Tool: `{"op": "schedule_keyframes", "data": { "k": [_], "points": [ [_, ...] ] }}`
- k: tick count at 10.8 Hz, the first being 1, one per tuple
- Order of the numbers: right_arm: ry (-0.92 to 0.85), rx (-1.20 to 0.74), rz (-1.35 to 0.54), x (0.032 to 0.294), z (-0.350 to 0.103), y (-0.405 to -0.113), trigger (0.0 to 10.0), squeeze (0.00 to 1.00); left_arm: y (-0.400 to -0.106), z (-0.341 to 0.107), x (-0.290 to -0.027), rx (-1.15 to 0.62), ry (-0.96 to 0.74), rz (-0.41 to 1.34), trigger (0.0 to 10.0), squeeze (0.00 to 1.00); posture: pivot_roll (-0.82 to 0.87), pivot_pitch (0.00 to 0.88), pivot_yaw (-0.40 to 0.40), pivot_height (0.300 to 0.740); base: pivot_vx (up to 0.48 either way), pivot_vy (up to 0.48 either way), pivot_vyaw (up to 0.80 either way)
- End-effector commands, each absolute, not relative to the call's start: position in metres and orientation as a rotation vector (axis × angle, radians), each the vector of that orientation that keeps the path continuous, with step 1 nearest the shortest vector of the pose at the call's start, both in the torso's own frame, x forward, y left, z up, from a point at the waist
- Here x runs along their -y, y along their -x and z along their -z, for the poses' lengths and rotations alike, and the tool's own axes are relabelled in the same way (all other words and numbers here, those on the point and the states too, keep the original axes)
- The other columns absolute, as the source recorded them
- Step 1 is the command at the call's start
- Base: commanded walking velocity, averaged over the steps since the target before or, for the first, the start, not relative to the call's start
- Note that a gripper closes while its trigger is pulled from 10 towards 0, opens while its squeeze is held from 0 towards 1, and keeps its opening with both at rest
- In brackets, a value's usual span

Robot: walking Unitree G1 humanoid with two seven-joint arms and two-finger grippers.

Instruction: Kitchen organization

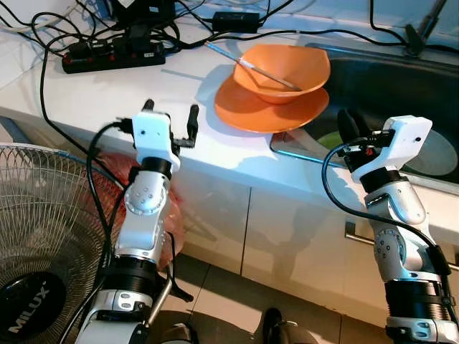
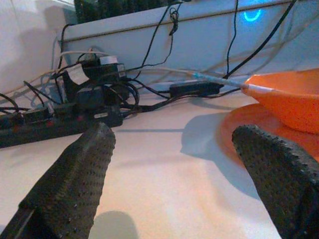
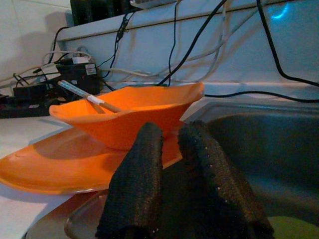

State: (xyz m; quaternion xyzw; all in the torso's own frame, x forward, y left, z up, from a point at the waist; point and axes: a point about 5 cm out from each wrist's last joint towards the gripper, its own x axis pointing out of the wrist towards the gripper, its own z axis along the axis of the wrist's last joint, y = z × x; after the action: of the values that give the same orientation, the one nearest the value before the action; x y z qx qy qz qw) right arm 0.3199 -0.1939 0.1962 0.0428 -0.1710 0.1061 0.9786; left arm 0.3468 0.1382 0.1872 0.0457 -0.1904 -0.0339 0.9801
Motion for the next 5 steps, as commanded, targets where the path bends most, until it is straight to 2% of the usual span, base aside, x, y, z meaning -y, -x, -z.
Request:
{"op": "schedule_keyframes", "data": {
  "k": [1,5],
  "points": [
    [-0.085,0.353,-0.21,0.1928,-0.1973,-0.3205,10.0,0.0,-0.346,-0.1805,-0.1373,0.376,-0.118,0.056,10.0,0.0,-0.02,0.154,0.033,0.74,0.0,0.0,0.0],
    [-0.088,0.356,-0.187,0.1942,-0.1964,-0.3217,10.0,0.0,-0.3476,-0.1825,-0.1327,0.403,-0.115,0.056,10.0,0.0,-0.02,0.164,0.032,0.74,0.0,0.0,0.0]
  ]
}}
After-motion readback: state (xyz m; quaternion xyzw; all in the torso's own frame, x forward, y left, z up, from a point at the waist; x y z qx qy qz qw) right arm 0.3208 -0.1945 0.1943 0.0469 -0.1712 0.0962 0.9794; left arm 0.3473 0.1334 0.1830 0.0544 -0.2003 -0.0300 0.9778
